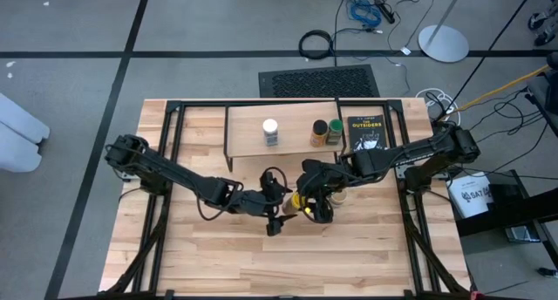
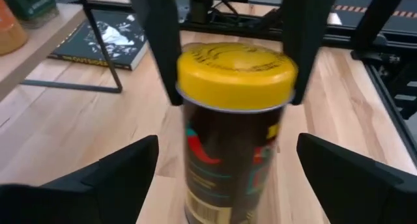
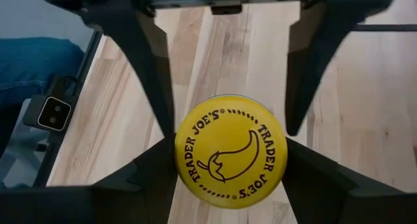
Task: Shelf spices
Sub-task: Put the yellow seasoning bottle on the shelf
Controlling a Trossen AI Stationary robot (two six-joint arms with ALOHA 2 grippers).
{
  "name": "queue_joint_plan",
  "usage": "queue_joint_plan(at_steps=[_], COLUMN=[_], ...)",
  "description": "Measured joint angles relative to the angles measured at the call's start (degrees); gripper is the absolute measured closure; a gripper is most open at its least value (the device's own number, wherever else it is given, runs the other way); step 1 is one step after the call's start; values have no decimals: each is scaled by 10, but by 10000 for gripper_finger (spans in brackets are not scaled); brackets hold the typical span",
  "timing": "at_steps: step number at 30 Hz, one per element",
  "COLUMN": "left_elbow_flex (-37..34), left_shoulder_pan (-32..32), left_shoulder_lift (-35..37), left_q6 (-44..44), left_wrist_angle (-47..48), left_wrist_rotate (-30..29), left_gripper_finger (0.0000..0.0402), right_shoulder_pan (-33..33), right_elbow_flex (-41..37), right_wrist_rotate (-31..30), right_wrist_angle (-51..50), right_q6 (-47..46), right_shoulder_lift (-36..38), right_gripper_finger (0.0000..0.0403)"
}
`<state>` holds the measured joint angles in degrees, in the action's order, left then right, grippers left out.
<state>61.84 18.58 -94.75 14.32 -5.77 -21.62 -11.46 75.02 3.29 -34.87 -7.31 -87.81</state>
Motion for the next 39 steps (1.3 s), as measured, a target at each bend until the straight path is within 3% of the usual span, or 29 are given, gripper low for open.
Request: queue_joint_plan(at_steps=[16, 39], left_elbow_flex=[1, 1], left_shoulder_pan=[-29, -29], left_shoulder_lift=[-8, -11], left_q6=[-1, -16], left_wrist_angle=[-17, -29], left_wrist_rotate=[31, 38], left_gripper_finger=[31, 145], right_shoulder_pan=[0, 0], right_elbow_flex=[0, 0], right_wrist_rotate=[0, -6], right_wrist_angle=[5, 6], right_q6=[6, 6], right_shoulder_lift=[0, 0], right_gripper_finger=[176, 176])
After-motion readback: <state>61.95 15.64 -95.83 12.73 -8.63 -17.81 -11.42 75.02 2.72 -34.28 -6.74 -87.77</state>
